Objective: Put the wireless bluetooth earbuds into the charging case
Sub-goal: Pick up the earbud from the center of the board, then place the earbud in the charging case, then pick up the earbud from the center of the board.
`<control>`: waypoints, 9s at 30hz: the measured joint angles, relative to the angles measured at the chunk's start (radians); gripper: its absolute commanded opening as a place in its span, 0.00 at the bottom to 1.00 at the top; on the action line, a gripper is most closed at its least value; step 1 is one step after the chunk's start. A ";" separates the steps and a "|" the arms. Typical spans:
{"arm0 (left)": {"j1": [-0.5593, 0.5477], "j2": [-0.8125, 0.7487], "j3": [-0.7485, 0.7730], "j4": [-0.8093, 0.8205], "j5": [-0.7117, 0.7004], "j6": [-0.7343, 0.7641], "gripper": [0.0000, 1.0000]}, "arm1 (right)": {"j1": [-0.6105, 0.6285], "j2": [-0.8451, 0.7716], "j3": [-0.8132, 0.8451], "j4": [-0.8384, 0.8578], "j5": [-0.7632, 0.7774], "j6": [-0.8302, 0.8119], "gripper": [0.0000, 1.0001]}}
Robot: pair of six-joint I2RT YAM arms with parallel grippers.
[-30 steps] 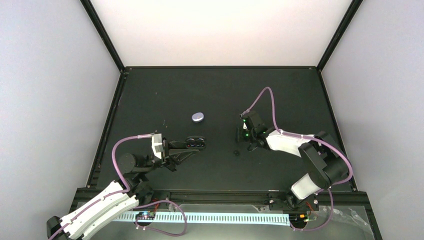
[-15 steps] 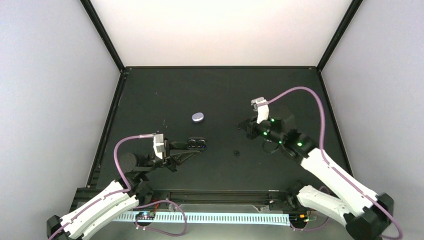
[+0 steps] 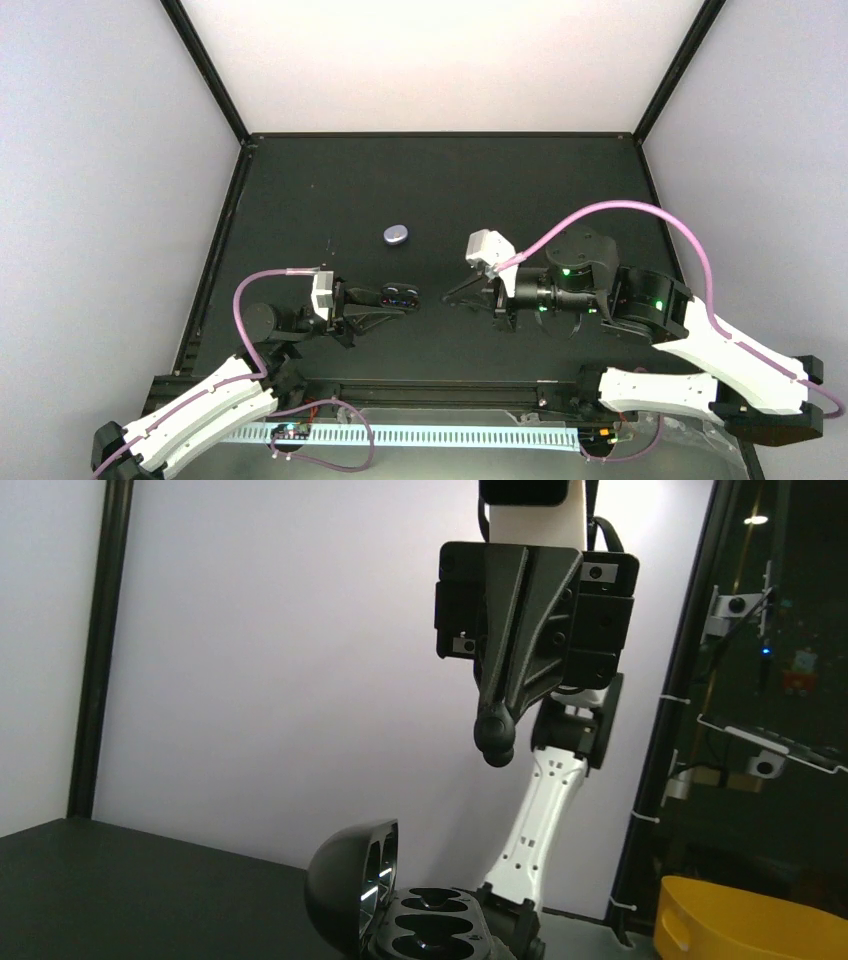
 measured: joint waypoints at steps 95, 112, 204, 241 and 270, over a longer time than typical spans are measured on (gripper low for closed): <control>-0.012 0.006 0.004 0.033 0.077 -0.059 0.02 | 0.214 0.138 0.098 0.083 0.208 -0.039 0.43; -0.015 -0.031 0.004 0.018 0.055 -0.053 0.02 | -0.314 -0.042 -0.623 0.280 0.213 0.325 0.45; -0.021 -0.069 0.004 -0.065 0.042 -0.008 0.02 | -0.480 0.584 -0.726 0.768 -0.145 0.500 0.46; -0.026 -0.069 0.004 -0.081 0.039 0.003 0.02 | -0.343 0.577 -0.548 0.419 -0.046 0.281 0.41; -0.026 -0.069 0.004 -0.088 0.032 0.009 0.02 | -0.338 0.638 -0.508 0.433 0.087 0.271 0.28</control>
